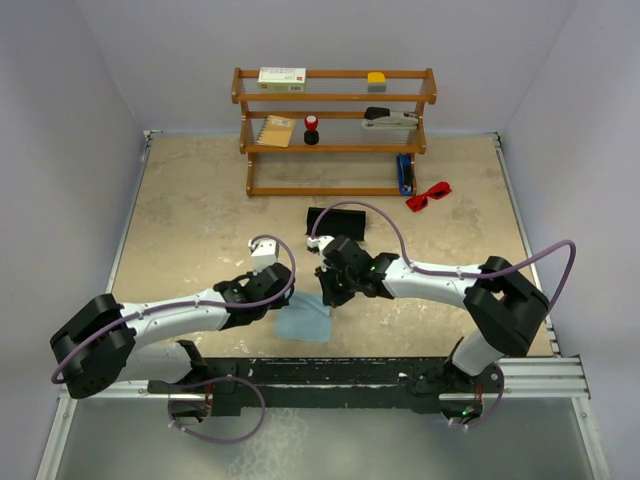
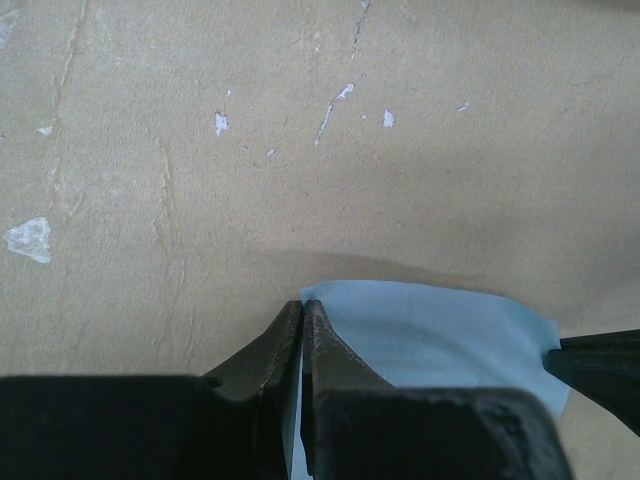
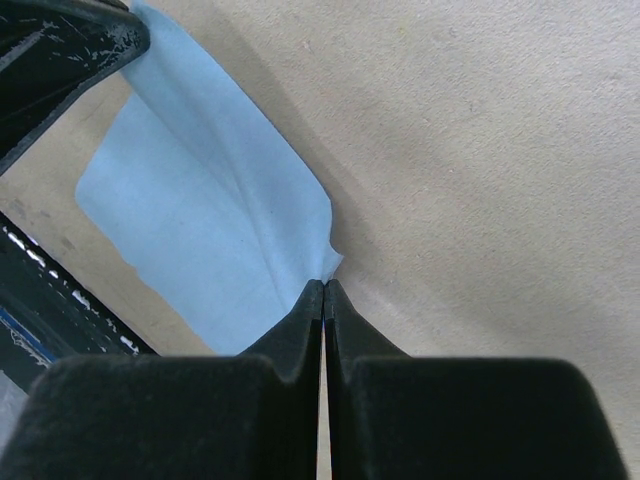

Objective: Organize the sunglasses
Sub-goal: Adjust the glasses cleaning cloth at the center of the board, then fold the glasses cleaning cloth at the center of the board.

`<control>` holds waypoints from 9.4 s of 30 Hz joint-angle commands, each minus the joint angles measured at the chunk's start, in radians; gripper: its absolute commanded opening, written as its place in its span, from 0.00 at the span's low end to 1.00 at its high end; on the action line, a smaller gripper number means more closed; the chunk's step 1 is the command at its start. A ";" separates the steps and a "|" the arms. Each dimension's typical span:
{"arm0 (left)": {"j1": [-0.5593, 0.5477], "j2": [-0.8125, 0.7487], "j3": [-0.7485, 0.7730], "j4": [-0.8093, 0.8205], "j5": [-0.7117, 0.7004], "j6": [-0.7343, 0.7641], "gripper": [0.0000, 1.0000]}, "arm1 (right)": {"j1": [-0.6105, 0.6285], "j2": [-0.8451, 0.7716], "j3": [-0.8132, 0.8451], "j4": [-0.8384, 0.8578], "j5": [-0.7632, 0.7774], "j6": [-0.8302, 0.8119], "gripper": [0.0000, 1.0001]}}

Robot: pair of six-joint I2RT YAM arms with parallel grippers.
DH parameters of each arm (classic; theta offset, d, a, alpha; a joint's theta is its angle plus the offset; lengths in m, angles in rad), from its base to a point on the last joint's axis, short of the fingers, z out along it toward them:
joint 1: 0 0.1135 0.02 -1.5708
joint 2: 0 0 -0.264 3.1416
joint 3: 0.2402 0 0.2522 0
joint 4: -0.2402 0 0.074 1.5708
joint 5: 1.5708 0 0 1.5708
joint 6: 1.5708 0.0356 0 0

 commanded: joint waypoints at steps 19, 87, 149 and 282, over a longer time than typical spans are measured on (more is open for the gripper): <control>-0.002 -0.048 -0.035 0.039 0.007 0.003 0.00 | 0.005 -0.081 -0.029 0.001 0.032 -0.028 0.00; -0.002 0.007 0.067 -0.006 -0.013 0.071 0.00 | -0.016 0.008 -0.070 0.050 0.159 0.010 0.00; 0.065 0.232 0.143 0.118 0.043 0.123 0.26 | -0.079 -0.049 -0.040 0.046 0.162 -0.027 0.40; 0.065 0.206 0.160 0.096 0.084 0.160 0.00 | 0.009 0.074 -0.015 0.058 0.401 0.334 0.30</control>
